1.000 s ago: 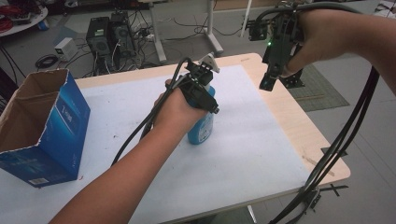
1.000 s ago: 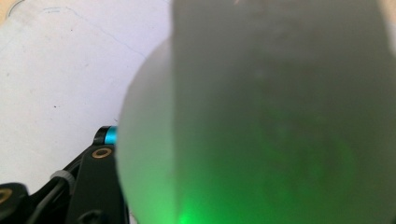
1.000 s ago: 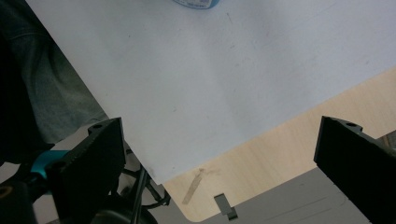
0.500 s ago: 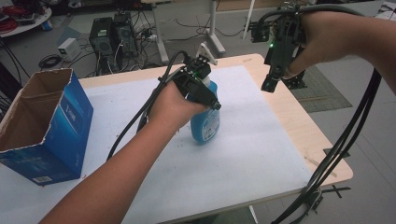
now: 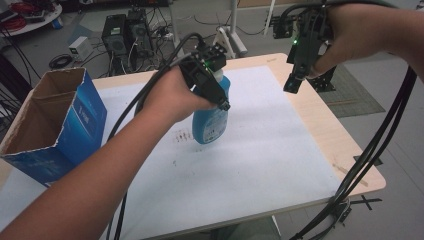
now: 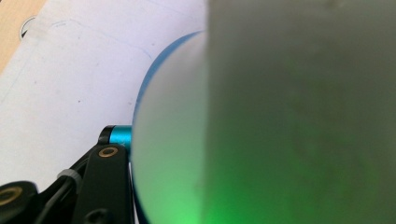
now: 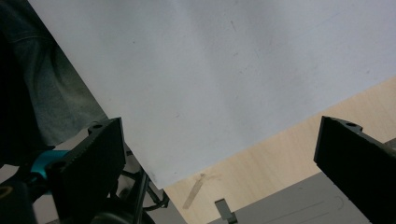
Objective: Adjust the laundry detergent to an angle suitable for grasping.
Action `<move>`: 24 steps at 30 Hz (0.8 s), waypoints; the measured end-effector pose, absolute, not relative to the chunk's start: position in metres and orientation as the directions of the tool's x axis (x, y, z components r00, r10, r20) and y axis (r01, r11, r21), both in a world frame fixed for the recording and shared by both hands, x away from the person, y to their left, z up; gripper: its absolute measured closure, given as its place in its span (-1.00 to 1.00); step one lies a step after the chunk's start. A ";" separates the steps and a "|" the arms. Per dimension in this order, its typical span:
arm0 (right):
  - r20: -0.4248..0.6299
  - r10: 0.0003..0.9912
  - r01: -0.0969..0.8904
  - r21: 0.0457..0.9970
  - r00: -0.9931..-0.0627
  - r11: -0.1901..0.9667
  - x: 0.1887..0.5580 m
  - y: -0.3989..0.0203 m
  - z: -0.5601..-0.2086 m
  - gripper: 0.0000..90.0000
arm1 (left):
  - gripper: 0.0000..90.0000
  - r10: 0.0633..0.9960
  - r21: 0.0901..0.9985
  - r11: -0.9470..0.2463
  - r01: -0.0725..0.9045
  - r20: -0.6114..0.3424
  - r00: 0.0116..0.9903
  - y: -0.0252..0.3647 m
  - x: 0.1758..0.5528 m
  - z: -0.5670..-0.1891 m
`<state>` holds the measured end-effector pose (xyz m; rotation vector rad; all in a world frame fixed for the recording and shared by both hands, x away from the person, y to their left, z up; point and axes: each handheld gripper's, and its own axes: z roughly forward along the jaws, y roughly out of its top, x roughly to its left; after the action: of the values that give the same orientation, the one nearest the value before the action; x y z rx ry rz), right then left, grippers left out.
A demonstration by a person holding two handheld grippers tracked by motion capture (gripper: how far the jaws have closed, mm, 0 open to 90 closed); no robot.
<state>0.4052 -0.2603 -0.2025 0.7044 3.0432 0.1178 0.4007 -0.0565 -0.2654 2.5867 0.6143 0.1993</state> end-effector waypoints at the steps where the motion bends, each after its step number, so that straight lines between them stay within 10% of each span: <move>1: 0.003 0.439 0.438 0.076 -0.899 0.896 0.405 -0.260 -0.202 -0.97 | -0.02 0.448 0.472 -0.795 0.381 0.034 0.894 -0.054 0.401 -0.264; 24: 0.002 0.425 0.424 0.060 -0.905 0.904 0.407 -0.248 -0.205 -0.97 | -0.01 0.242 0.469 -0.853 0.231 -0.037 0.970 -0.002 0.395 -0.249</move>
<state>0.4071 -0.2477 -0.2046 0.6813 3.0542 0.0931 0.3946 -0.0021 -0.2492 2.6313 0.3356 0.0320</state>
